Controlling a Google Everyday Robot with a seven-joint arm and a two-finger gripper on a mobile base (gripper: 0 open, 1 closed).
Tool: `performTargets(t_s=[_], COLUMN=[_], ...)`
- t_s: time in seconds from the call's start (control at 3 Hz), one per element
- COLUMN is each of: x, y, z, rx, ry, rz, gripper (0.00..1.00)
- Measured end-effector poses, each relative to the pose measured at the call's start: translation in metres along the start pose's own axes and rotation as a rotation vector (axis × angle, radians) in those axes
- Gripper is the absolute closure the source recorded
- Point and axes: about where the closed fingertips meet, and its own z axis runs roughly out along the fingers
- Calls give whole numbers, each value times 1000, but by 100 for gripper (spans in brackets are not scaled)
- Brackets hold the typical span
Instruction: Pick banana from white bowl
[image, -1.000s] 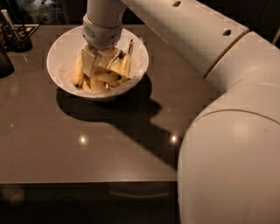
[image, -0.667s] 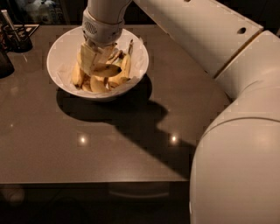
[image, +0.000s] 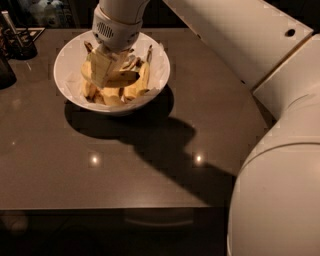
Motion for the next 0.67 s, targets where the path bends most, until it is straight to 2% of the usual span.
performTargets(t_s=[0.33,0.67], x=[-10,-4], y=[-1,19], z=[0,-19], rx=[20,29], ry=[-5,-48], rz=[-24,-41], gripper=[100,100])
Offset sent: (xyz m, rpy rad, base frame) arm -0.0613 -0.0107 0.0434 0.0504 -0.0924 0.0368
